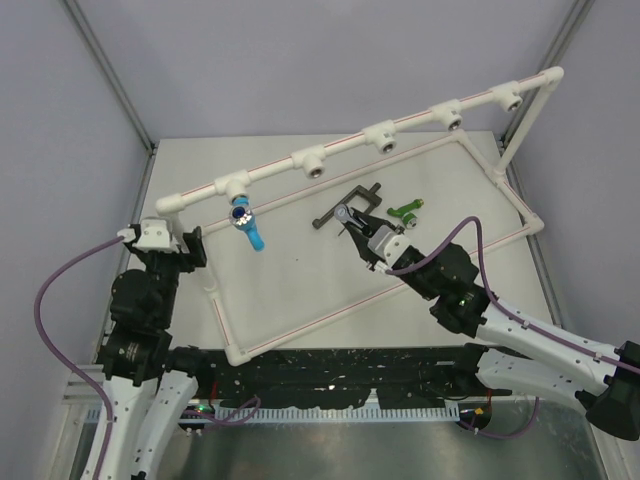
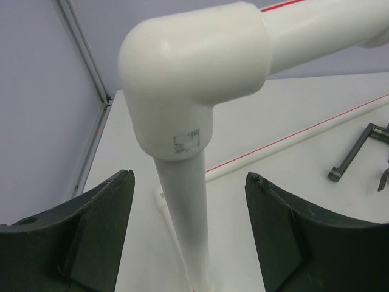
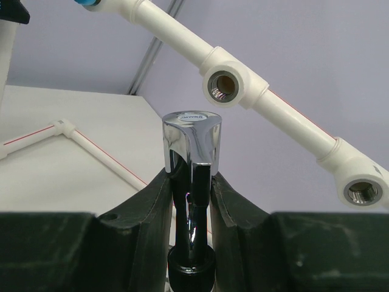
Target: Install the water faucets
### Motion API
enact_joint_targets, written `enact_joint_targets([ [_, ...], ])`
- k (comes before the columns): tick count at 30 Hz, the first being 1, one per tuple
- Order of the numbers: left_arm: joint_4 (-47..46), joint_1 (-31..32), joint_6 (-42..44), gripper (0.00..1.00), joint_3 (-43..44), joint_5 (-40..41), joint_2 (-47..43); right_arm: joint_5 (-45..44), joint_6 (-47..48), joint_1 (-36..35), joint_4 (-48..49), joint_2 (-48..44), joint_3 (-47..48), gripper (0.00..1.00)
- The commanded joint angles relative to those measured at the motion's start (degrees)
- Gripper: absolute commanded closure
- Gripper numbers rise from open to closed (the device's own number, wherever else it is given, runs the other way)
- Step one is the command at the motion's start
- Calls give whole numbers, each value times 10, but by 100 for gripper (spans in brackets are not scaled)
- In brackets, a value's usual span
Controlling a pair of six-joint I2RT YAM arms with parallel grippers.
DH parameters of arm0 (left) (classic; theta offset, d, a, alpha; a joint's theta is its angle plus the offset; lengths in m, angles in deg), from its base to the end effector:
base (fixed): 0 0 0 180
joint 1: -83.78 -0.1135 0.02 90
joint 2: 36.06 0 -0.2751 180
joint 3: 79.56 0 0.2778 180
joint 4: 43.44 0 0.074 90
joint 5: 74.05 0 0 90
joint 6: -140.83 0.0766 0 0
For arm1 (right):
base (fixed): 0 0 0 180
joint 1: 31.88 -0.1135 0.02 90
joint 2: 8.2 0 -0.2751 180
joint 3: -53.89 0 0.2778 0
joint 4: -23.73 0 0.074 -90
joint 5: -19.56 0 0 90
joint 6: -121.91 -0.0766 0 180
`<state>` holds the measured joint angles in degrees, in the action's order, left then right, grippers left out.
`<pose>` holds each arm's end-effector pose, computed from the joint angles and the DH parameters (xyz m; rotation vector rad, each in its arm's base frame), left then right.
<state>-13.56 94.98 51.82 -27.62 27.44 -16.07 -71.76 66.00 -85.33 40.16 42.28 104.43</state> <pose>0.1463 -0.0134 0.3599 0.0038 1.5354 0.0121 0.1605 0.2135 0.3687 -0.8765 0.9437 0.2753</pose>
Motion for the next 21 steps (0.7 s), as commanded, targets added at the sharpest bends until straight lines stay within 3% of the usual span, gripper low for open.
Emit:
enact_joint_targets([
  [1,-76,-5,34,27,32,-11,39,4,33,-3,45,-9,30,95],
  [3,-75,-6,44,33,33,-7,46,4,48,-9,54,-6,31,95],
  [9,-74,-6,45,68,19,-30,26,-25,118,-37,102,24,40,95],
  [12,-64,-5,36,95,11,-38,9,-45,170,-50,140,49,43,95],
  [13,-63,-5,31,100,9,-40,4,-49,189,-56,162,53,42,95],
  [21,-46,0,-6,100,-5,-36,5,-76,338,-77,290,117,34,95],
])
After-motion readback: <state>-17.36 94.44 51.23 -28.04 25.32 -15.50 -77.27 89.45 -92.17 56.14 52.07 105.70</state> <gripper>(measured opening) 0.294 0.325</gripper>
